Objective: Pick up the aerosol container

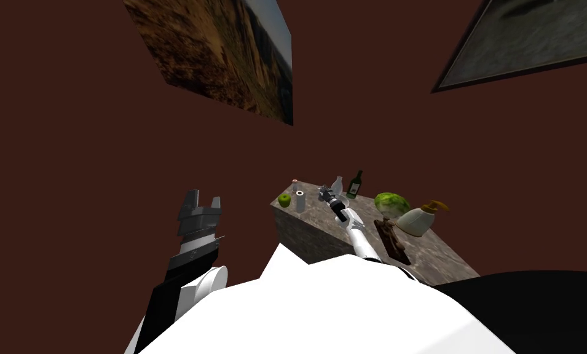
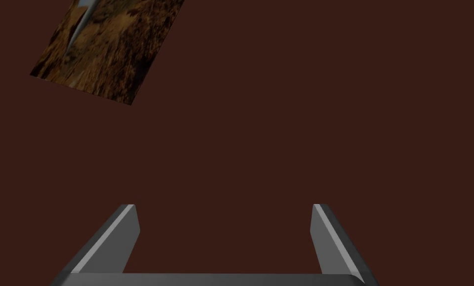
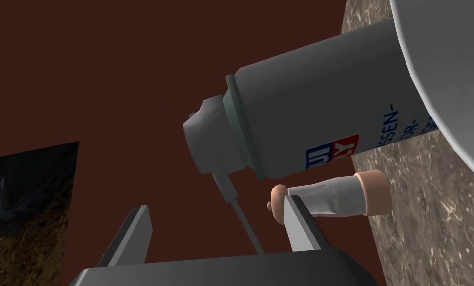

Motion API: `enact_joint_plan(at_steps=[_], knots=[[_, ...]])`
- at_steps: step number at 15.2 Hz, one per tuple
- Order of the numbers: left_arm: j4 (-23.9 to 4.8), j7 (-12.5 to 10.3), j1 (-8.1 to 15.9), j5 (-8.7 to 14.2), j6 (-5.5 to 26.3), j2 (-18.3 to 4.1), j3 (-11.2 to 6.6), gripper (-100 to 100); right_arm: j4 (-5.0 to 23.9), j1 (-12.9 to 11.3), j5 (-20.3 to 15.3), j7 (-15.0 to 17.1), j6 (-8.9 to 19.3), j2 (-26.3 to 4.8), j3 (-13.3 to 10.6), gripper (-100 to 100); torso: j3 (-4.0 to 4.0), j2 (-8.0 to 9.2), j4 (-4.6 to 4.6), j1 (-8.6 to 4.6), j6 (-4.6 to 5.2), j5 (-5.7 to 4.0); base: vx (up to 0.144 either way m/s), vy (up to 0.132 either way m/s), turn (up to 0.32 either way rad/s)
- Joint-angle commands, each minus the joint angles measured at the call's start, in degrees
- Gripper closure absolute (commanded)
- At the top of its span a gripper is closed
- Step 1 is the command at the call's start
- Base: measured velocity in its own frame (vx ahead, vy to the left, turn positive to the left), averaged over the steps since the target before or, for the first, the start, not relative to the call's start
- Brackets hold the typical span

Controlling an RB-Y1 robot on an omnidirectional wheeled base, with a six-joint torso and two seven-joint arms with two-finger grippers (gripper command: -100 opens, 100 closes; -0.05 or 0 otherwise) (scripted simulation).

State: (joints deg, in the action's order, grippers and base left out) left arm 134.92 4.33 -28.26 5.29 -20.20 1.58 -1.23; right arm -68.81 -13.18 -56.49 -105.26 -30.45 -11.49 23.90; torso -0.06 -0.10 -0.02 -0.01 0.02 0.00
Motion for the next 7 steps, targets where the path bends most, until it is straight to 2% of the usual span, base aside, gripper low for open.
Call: enact_joint_plan(at_steps=[1, 4, 5, 6, 7], knots=[[0.0, 0.0, 0.0, 0.0, 0.0, 0.0, 0.0, 0, 0.0, 0.0, 0.0, 0.0, 0.0, 0.0, 0.0, 100, 0.0, 0.0, 0.0, 0.0, 0.0, 0.0, 0.0, 0.0, 0.0], [0.0, 0.0, 0.0, 0.0, 0.0, 0.0, 0.0, 0, 0.0, 0.0, -0.1, -0.1, -0.2, -0.1, -0.2, 100, 0.08, 0.1, 0.06, -0.03, 0.11, -0.06, 0.001, -0.001, 0.005], [0.0, 0.0, 0.0, 0.0, 0.0, 0.0, 0.0, 0, -1.2, 1.8, 0.0, -0.3, -1.3, 1.0, -0.2, 100, 0.08, 0.1, 0.06, -0.06, 0.13, -0.09, -0.011, -0.001, -0.139], [0.0, 0.0, 0.0, 0.0, 0.0, 0.0, 0.0, 0, -1.4, 2.1, 0.0, -0.4, -1.5, 1.1, -0.2, 100, 0.09, 0.17, 0.03, -0.12, 0.24, -0.12, -0.019, 0.001, -0.19], [0.0, 0.0, 0.0, 0.0, 0.0, 0.0, 0.0, 0, -0.6, 1.0, 0.1, -0.6, -1.2, 0.7, 0.0, 100, 0.13, 0.3, -0.04, -0.17, 0.36, -0.18, -0.011, 0.005, -0.067]])
